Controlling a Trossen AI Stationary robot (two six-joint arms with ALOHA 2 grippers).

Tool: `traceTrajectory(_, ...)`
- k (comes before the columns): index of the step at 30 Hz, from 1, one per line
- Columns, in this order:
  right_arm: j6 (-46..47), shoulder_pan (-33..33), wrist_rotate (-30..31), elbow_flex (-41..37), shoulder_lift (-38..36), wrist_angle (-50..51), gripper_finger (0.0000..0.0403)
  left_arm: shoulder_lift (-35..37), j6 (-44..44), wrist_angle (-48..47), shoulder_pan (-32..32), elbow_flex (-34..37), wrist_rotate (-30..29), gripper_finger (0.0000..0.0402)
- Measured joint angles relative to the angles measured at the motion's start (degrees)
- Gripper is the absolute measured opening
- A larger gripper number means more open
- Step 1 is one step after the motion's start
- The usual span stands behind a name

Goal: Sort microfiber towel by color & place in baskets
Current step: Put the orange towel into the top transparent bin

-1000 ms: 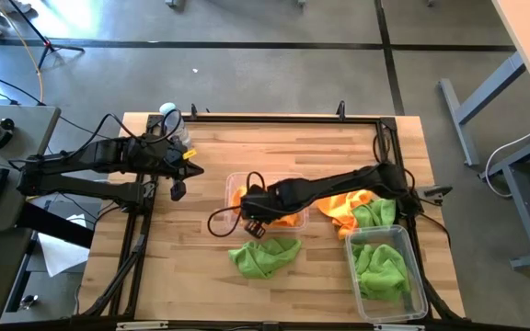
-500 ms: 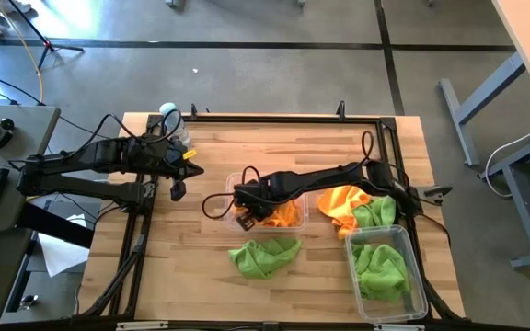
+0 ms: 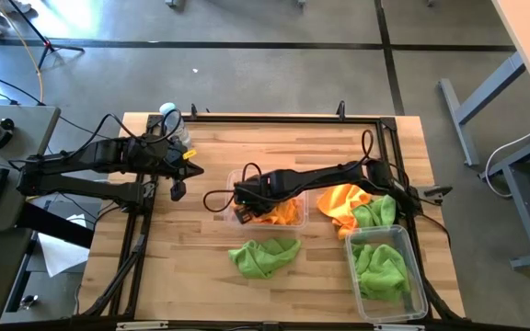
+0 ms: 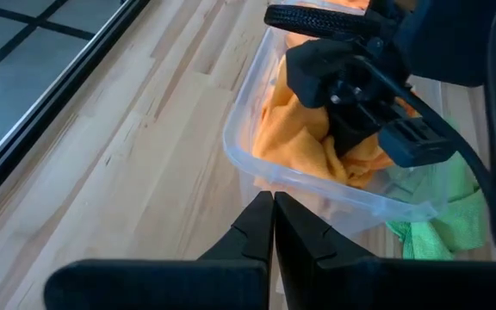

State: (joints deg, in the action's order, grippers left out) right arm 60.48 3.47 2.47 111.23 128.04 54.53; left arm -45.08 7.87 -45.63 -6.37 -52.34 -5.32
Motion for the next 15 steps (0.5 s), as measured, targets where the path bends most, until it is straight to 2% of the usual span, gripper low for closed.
traceTrajectory(8,-4.1,1.2,1.6,5.5,-0.1,1.0,0.0067,0.0,0.0,0.0,0.0,0.0,0.0,0.0)
traceTrajectory(15,-5.5,1.9,6.9,13.3,-0.2,11.9,0.0108,0.0,0.4,0.0,0.0,0.0,0.0,0.0)
